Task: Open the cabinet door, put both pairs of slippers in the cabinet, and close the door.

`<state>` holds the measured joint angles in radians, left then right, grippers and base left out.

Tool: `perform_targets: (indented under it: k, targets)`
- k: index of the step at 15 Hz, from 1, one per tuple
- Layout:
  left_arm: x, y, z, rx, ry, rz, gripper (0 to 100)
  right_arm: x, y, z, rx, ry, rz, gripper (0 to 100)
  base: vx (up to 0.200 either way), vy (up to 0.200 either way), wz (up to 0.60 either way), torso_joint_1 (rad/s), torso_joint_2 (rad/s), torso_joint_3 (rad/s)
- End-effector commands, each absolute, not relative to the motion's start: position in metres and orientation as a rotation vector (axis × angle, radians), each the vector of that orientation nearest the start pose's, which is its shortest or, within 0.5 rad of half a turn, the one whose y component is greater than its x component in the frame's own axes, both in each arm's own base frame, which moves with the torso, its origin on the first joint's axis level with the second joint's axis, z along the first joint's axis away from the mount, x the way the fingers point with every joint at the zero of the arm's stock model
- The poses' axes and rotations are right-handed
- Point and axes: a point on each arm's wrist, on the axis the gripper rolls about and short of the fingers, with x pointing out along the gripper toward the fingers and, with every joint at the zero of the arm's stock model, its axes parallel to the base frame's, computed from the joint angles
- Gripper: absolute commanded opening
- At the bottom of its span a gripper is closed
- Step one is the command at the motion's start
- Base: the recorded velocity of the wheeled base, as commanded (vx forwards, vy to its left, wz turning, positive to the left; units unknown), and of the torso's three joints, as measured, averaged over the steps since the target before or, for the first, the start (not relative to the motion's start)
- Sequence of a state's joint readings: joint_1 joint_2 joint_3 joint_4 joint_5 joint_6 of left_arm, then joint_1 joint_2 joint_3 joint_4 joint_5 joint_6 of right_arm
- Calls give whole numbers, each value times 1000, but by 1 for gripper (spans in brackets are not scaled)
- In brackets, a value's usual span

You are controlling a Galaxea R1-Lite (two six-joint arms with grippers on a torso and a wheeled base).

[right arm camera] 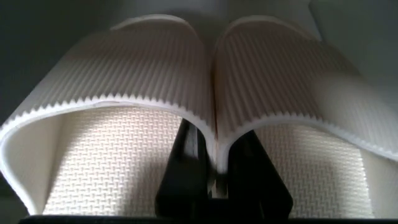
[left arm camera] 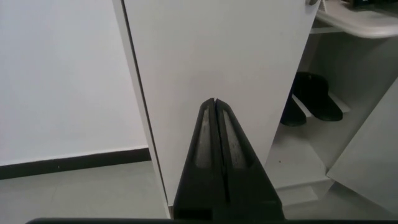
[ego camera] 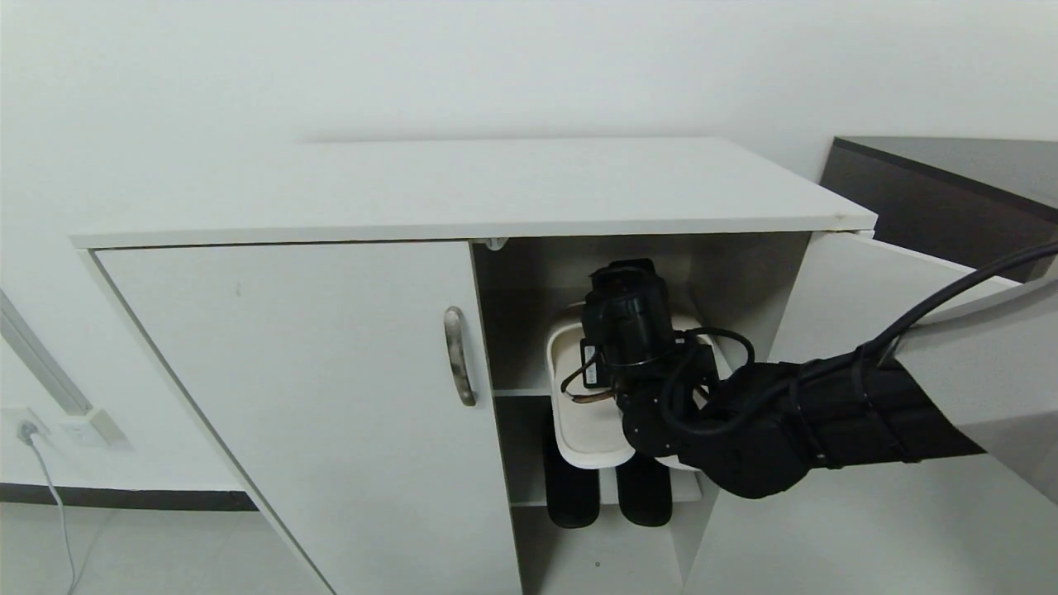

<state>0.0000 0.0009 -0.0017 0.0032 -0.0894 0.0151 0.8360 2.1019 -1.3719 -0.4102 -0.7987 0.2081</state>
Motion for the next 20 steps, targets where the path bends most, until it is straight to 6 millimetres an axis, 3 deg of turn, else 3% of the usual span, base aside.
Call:
perform_targets:
  k: [1,6,11,20]
  targets:
    - [-23,-2,76,15,2,-89,0,311,310,161,-20,216,-1,0,0,0,0,0,0,0]
    - [-23,-2,76,17,1,-89,0,332,308,162,-4,208,-22,0,0,0,0,0,0,0]
    - [-23,-2,76,15,2,-89,0,345,307,175,-7,218,-35,0,0,0,0,0,0,0]
    - [-23,-2,76,15,2,-83,0,360,309,168,3,228,2,0,0,0,0,0,0,0]
